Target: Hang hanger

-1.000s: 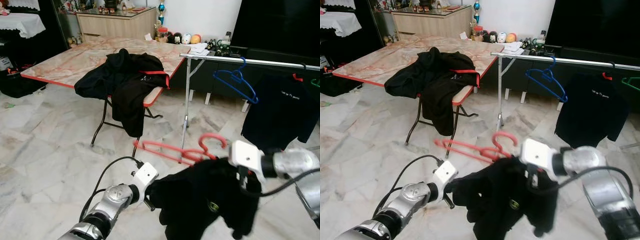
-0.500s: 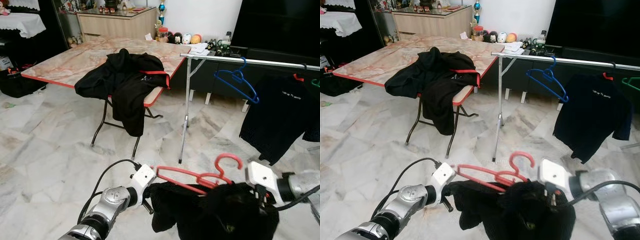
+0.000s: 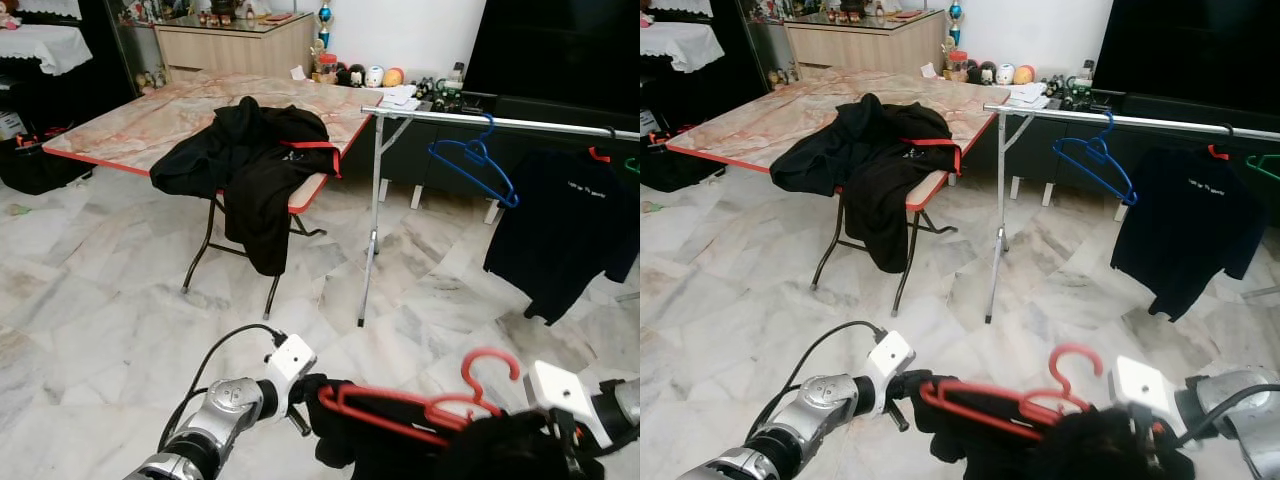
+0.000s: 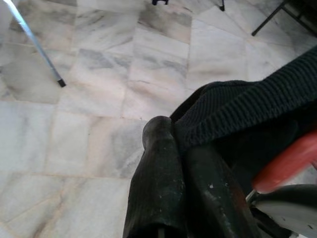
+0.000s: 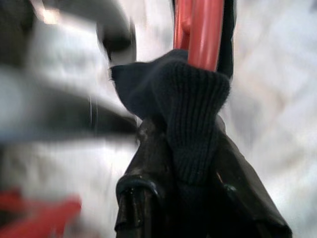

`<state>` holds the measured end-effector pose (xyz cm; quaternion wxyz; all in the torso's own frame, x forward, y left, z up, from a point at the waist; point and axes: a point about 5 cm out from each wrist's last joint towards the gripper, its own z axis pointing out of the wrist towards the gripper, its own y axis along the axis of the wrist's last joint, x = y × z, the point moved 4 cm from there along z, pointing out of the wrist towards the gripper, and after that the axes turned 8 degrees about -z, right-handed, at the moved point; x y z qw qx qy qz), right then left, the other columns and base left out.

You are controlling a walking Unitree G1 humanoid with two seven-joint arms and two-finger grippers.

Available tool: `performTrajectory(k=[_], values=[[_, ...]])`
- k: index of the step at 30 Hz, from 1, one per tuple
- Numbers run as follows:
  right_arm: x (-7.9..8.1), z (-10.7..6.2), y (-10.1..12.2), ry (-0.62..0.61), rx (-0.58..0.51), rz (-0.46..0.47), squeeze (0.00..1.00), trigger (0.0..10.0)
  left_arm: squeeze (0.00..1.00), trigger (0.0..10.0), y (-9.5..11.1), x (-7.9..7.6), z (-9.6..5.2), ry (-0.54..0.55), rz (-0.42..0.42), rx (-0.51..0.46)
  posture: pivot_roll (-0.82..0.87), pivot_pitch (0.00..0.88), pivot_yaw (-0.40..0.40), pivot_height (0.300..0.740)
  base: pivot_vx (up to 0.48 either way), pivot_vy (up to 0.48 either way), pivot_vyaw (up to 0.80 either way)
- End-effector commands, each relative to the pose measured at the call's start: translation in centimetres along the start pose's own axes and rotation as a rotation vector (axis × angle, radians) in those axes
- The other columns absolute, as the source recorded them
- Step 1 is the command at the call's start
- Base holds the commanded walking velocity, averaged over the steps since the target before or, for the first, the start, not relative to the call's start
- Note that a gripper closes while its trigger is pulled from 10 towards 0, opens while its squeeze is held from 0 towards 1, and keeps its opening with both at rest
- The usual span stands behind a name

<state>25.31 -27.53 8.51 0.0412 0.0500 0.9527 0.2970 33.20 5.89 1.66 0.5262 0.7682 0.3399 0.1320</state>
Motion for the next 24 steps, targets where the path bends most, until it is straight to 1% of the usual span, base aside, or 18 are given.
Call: performTrajectory(k=[1, 2, 3, 8, 9, 10, 11, 12, 14, 16, 17, 20, 22, 23, 24], values=[[0.1, -1.3, -2.5, -0.013, 0.168, 0.005, 0.0, 0.0, 0.0, 0.0, -0.4, 1.0, -0.7, 0.035, 0.012, 0.025, -0.14, 0.026, 0.027, 0.74, 0.0, 0.0, 0.0], [-0.1, -1.5, -3.2, -0.028, 0.21, -0.001, 0.0, 0.0, 0.0, 0.0, -0.4, 1.0, -0.7, 0.035, 0.013, 0.025, -0.14, 0.026, 0.028, 0.74, 0.0, 0.0, 0.0], [-0.5, -1.8, -3.7, -0.07, 0.246, -0.008, 0.0, 0.0, 0.0, 0.0, -0.5, 1.0, -0.8, 0.035, 0.012, 0.025, -0.14, 0.026, 0.028, 0.74, 0.0, 0.0, 0.0], [-1.8, -1.7, -2.9, -0.162, 0.238, -0.054, 0.0, 0.0, 0.0, 0.0, -0.5, 1.0, -0.8, 0.026, 0.014, 0.029, -0.14, 0.025, 0.034, 0.74, 0.0, 0.0, 0.0], [-3.0, -1.5, -2.4, -0.246, 0.215, -0.065, 0.0, 0.0, 0.0, 0.0, -0.6, 0.8, -0.8, 0.013, 0.021, 0.041, -0.14, 0.025, 0.036, 0.74, 0.0, 0.0, 0.0], [-3.0, -1.5, -2.4, -0.246, 0.215, -0.065, 0.0, 0.0, 0.0, 0.0, -0.6, 0.8, -0.8, 0.013, 0.021, 0.041, -0.14, 0.025, 0.036, 0.74, 0.0, 0.0, 0.0], [-3.4, -1.4, -2.0, -0.266, 0.195, -0.066, 0.0, 0.0, 0.0, 0.0, -0.7, 0.8, -0.8, 0.008, 0.024, 0.046, -0.14, 0.024, 0.039, 0.74, 0.0, 0.0, 0.0], [-3.5, -1.1, -1.8, -0.272, 0.178, -0.063, 0.0, 0.0, 0.0, 0.0, -1.1, 0.6, -0.7, 0.0, 0.042, 0.069, -0.14, 0.024, 0.042, 0.74, 0.0, 0.0, 0.0], [-3.5, -0.9, -1.8, -0.268, 0.183, -0.077, 0.0, 0.0, 0.0, 0.0, -1.2, 0.6, -0.8, -0.002, 0.042, 0.074, -0.14, 0.024, 0.043, 0.74, 0.0, 0.0, 0.0], [-3.6, -0.1, -1.6, -0.268, 0.182, -0.086, 0.0, 0.0, 0.0, 0.0, -1.2, 0.6, -0.8, -0.007, 0.042, 0.075, -0.14, 0.024, 0.041, 0.74, 0.0, 0.0, 0.0], [-3.6, -0.1, -1.6, -0.268, 0.182, -0.086, 0.0, 0.0, 0.0, 0.0, -1.2, 0.6, -0.8, -0.007, 0.042, 0.075, -0.14, 0.024, 0.041, 0.74, 0.0, 0.0, 0.0], [-3.0, 1.0, -1.6, -0.234, 0.182, -0.092, 0.0, 0.0, 0.0, 0.0, -1.1, 0.7, -1.0, -0.018, 0.046, 0.083, -0.14, 0.024, 0.041, 0.74, 0.0, 0.0, 0.0], [-2.5, 2.1, -1.9, -0.203, 0.2, -0.108, 0.0, 0.0, 0.0, 0.0, -0.8, 0.8, -1.1, -0.03, 0.074, 0.085, -0.13, 0.025, 0.039, 0.74, 0.0, 0.0, 0.0], [-2.5, 2.1, -1.9, -0.203, 0.2, -0.108, 0.0, 0.0, 0.0, 0.0, -0.8, 0.8, -1.1, -0.03, 0.074, 0.085, -0.13, 0.025, 0.039, 0.74, 0.0, 0.0, 0.0], [-2.4, 2.6, -2.0, -0.208, 0.204, -0.108, 0.0, 0.0, 0.0, 0.0, -0.2, 0.9, -1.2, -0.038, 0.069, 0.068, -0.13, 0.026, 0.037, 0.74, 0.0, 0.0, 0.0]])
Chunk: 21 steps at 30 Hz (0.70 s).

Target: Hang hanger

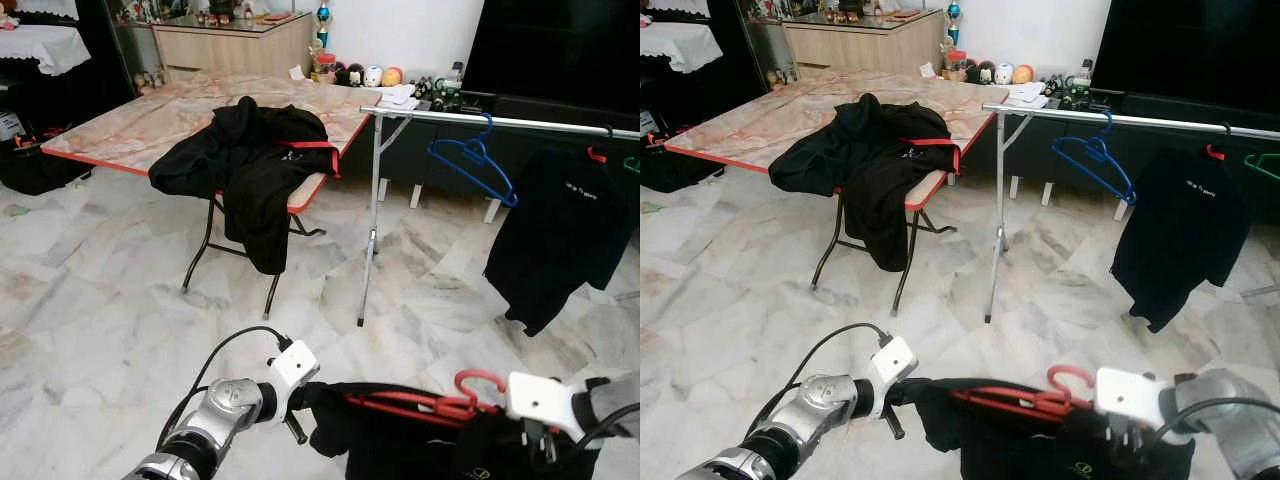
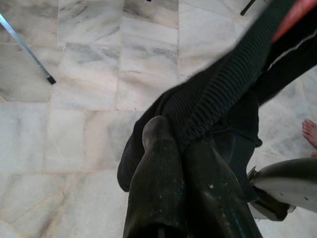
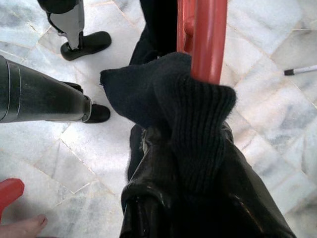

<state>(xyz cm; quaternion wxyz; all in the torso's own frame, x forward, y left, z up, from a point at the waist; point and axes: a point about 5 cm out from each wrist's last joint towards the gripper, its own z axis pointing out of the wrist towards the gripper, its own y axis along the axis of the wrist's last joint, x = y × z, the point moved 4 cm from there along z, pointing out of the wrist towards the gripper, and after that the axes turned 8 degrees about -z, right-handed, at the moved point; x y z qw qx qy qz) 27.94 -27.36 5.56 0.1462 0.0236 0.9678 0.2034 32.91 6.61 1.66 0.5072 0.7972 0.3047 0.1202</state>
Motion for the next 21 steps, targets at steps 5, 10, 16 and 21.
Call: performTrajectory(k=[5, 10, 16, 21], values=[[0.8, 1.4, -1.0, -0.015, 0.075, -0.006, 0.0, 0.0, 0.0, 0.0, 1.5, 1.1, -1.0, -0.007, 0.003, -0.035, -0.12, 0.028, 0.036, 0.74, 0.0, 0.0, 0.0], [0.1, 3.5, -0.6, -0.142, 0.099, -0.006, 0.0, 0.0, 0.0, 0.0, 3.2, 0.7, -1.5, -0.074, 0.025, -0.076, -0.1, 0.03, 0.035, 0.74, 0.0, 0.0, 0.0], [-0.3, 5.3, 0.2, -0.272, 0.061, 0.082, 0.0, 0.0, 0.0, 0.0, 4.2, 0.3, -2.0, -0.118, 0.048, -0.091, -0.09, 0.031, 0.037, 0.74, 0.0, 0.0, 0.0], [0.2, 6.5, 2.3, -0.244, -0.036, 0.085, 0.0, 0.0, 0.0, 0.0, 4.5, 0.0, -2.2, -0.133, 0.065, -0.086, -0.09, 0.031, 0.043, 0.74, 0.0, 0.0, 0.0]])
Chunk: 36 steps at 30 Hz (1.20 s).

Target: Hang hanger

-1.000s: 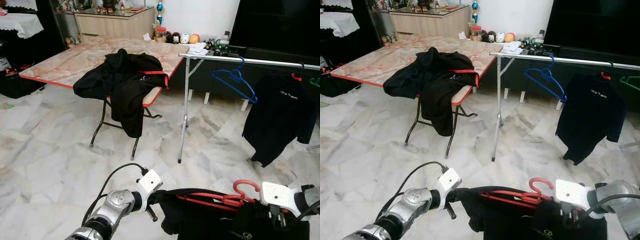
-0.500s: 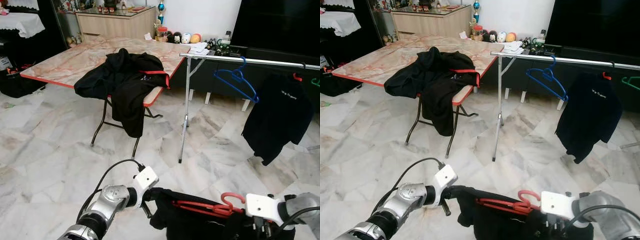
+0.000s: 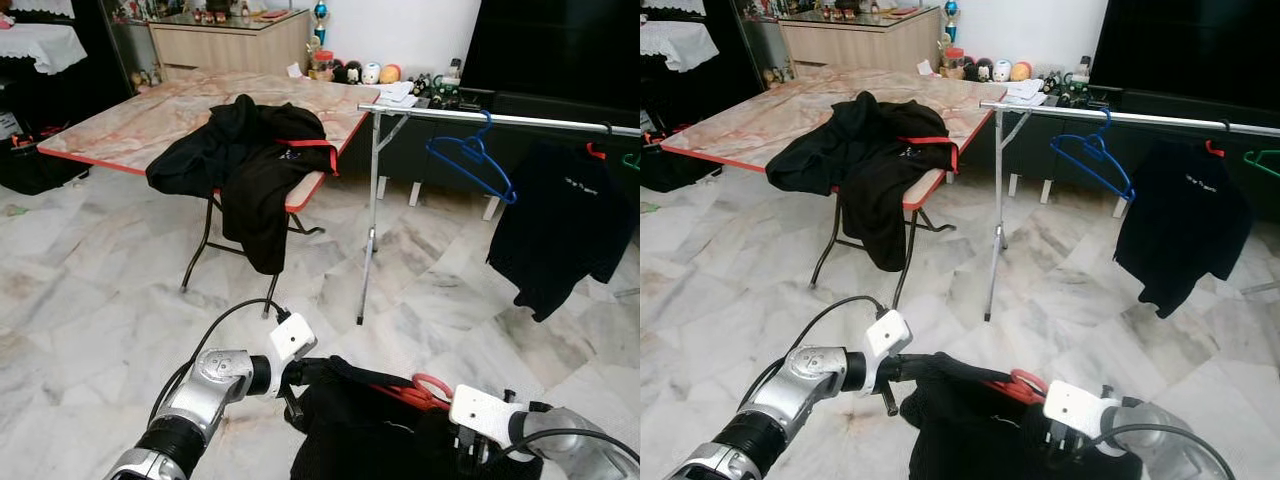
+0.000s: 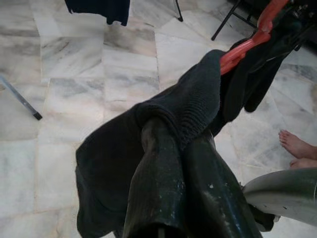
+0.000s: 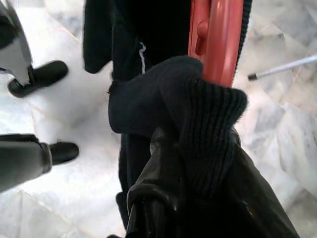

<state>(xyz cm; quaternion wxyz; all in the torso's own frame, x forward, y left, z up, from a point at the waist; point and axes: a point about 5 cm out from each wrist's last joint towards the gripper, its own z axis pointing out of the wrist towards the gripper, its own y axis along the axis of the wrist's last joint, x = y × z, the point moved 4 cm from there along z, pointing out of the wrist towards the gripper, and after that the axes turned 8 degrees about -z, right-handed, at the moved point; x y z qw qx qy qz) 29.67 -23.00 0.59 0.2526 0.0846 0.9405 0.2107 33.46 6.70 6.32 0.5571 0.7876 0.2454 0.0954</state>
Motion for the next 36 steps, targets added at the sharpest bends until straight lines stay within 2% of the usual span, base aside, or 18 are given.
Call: performTrajectory(k=[1, 6, 8, 11, 12, 13, 19, 22, 23, 24, 25, 27, 28, 29, 36], values=[[0.3, 0.1, 0.5, 0.007, -0.027, 0.006, 0.0, 0.0, 0.0, 0.0, 0.2, -0.1, -0.2, -0.009, 0.012, 0.004, -0.09, 0.031, 0.044, 0.74, 0.0, 0.0, 0.0], [2.2, 0.7, 2.2, 0.124, -0.121, 0.064, 0.0, 0.0, 0.0, 0.0, 0.5, -0.7, 0.0, -0.029, 0.01, 0.002, -0.09, 0.029, 0.043, 0.74, 0.0, 0.0, 0.0], [2.7, 0.7, 2.4, 0.158, -0.129, 0.053, 0.0, 0.0, 0.0, 0.0, 0.5, -0.8, 0.0, -0.032, 0.009, 0.003, -0.09, 0.027, 0.041, 0.74, 0.0, 0.0, 0.0], [1.5, 1.2, 1.5, 0.075, -0.05, 0.018, 0.0, 0.0, 0.0, 0.0, 0.7, -1.3, 0.0, -0.058, 0.012, 0.002, -0.08, 0.022, 0.039, 0.74, 0.0, 0.0, 0.0], [1.5, 1.2, 1.5, 0.075, -0.05, 0.018, 0.0, 0.0, 0.0, 0.0, 0.7, -1.3, 0.0, -0.058, 0.012, 0.002, -0.08, 0.022, 0.039, 0.74, 0.0, 0.0, 0.0], [0.8, 1.5, 1.6, 0.027, -0.045, 0.036, 0.0, 0.0, 0.0, 0.0, 0.7, -1.5, -0.1, -0.068, 0.015, 0.003, -0.08, 0.017, 0.039, 0.74, 0.0, 0.0, 0.0], [-0.6, 2.2, 3.3, -0.08, -0.098, 0.118, 0.0, 0.0, 0.0, 0.0, 1.3, -2.8, -0.4, -0.145, 0.017, -0.018, -0.07, 0.005, 0.037, 0.74, 0.0, 0.0, 0.0], [-1.1, 2.6, 4.1, -0.12, -0.122, 0.146, 0.0, 0.0, 0.0, 0.0, 1.4, -2.9, -0.4, -0.141, 0.029, -0.019, -0.06, 0.003, 0.038, 0.74, 0.0, 0.0, 0.0], [-1.3, 2.9, 4.8, -0.14, -0.153, 0.196, 0.0, 0.0, 0.0, 0.0, 1.5, -3.0, -0.4, -0.137, 0.032, -0.018, -0.06, 0.0, 0.038, 0.74, 0.0, 0.0, 0.0], [-1.3, 3.0, 5.0, -0.143, -0.163, 0.207, 0.0, 0.0, 0.0, 0.0, 1.5, -3.0, -0.4, -0.138, 0.031, -0.018, -0.06, 0.0, 0.041, 0.74, 0.0, 0.0, 0.0], [-1.5, 3.1, 5.2, -0.157, -0.17, 0.221, 0.0, 0.0, 0.0, 0.2, 1.5, -3.1, -0.4, -0.142, 0.032, -0.018, -0.06, 0.0, 0.041, 0.74, 0.0, 0.0, 0.0], [-1.9, 3.2, 5.3, -0.187, -0.173, 0.255, 0.0, 0.0, 0.0, 4.2, 1.7, -3.4, -0.5, -0.151, 0.036, -0.021, -0.06, 0.0, 0.044, 0.74, 0.0, 0.0, 0.0], [-2.2, 3.2, 5.2, -0.207, -0.167, 0.259, 0.0, 0.0, 0.4, 9.2, 1.9, -3.6, -0.5, -0.159, 0.036, -0.027, -0.06, 0.0, 0.044, 0.74, 0.0, 0.0, 0.0], [-2.5, 3.2, 5.1, -0.23, -0.163, 0.276, 0.0, 0.0, 1.0, 10.0, 2.1, -3.8, -0.5, -0.172, 0.034, -0.032, -0.06, 0.0, 0.045, 0.74, 0.0, 0.0, 0.0], [-4.1, 3.0, 5.3, -0.343, -0.188, 0.373, 0.0, 0.0, 1.0, 10.0, 2.3, -4.4, -0.6, -0.208, 0.042, -0.028, -0.06, 0.0, 0.05, 0.74, 0.0, 0.0, 0.0]])
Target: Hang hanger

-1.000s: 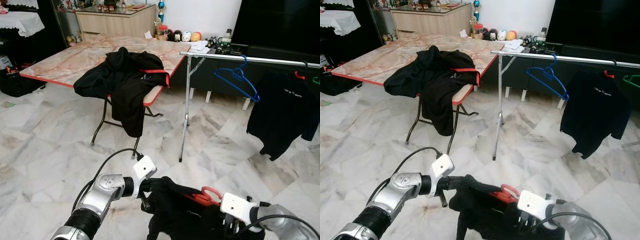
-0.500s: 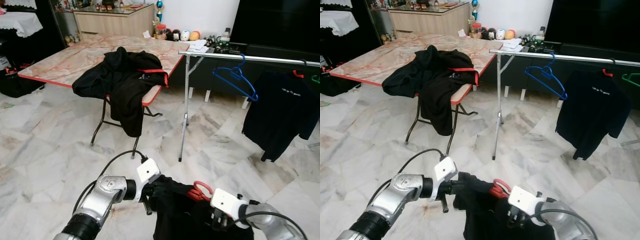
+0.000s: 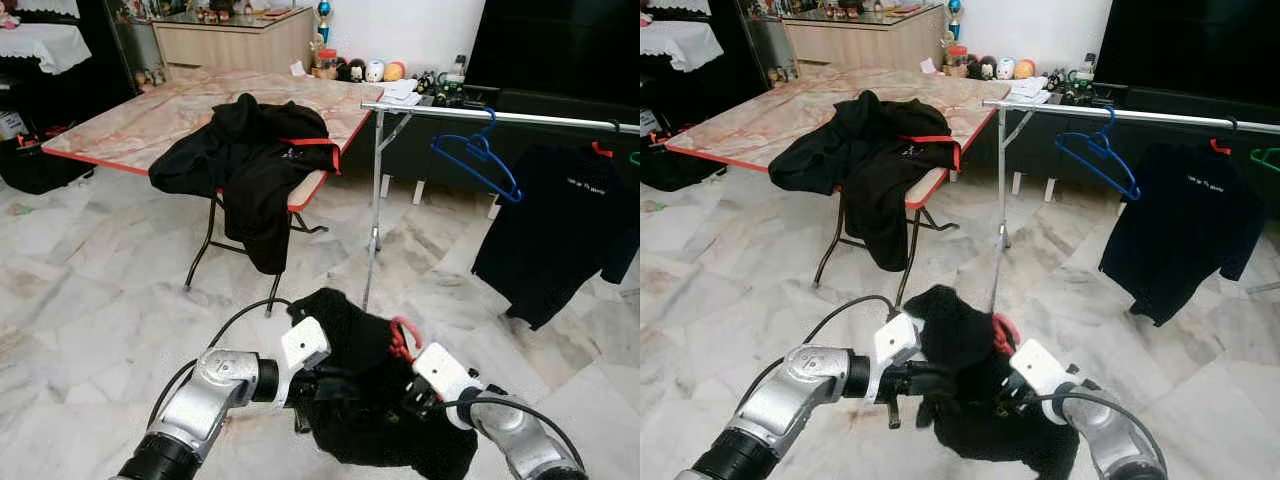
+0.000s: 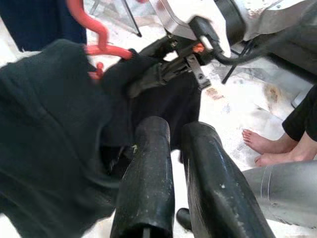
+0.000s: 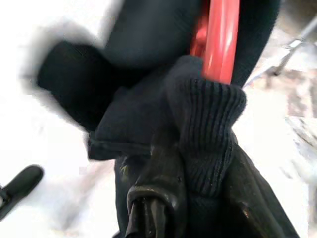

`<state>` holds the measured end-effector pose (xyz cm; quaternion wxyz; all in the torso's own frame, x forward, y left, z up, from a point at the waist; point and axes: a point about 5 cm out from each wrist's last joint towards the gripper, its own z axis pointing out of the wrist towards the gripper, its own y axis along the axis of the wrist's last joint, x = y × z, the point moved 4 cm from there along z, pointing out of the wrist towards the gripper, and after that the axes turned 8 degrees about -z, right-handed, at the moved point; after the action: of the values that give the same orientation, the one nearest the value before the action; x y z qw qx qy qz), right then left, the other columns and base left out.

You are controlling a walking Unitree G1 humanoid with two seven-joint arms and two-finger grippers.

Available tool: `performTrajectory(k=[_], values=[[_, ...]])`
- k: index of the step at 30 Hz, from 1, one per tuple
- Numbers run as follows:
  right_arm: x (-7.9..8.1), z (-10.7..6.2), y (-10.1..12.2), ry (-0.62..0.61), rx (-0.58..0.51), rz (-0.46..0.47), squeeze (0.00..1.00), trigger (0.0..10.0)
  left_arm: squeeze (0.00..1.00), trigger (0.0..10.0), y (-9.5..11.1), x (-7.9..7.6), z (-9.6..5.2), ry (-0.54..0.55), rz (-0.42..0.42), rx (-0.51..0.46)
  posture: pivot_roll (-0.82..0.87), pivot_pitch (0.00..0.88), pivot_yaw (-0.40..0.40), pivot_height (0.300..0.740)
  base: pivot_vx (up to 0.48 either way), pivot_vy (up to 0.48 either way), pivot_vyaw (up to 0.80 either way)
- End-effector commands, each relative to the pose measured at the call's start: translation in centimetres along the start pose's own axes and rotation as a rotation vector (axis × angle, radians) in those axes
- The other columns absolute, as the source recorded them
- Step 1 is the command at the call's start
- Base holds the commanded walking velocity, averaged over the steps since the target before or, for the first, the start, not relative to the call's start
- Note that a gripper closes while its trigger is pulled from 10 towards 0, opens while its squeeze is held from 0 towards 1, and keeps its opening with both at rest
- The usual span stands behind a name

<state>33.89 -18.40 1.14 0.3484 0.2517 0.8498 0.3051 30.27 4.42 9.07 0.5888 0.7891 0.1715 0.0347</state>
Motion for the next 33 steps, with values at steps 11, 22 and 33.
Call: performTrajectory(k=[11, 22, 33], values=[[0.2, -0.5, 0.9, 0.109, -0.093, -0.086, 0.0, 0.0, 1.0, 10.0, -0.1, 0.3, -1.1, 0.025, 0.005, 0.026, -0.05, 0.006, 0.046, 0.74, 0.0, 0.0, 0.0], [1.3, -3.6, -2.6, 0.45, -0.018, -0.259, 0.0, 0.0, 1.0, 10.0, -1.5, 0.0, -2.4, 0.004, 0.081, 0.15, -0.05, 0.013, 0.033, 0.74, 0.0, 0.0, 0.0], [1.5, -4.0, 0.3, 0.567, -0.151, -0.284, 0.0, 0.0, 1.0, 10.0, -3.0, 0.9, -1.1, 0.034, 0.117, 0.229, -0.06, 0.014, 0.034, 0.74, 0.0, 0.0, 0.0]])
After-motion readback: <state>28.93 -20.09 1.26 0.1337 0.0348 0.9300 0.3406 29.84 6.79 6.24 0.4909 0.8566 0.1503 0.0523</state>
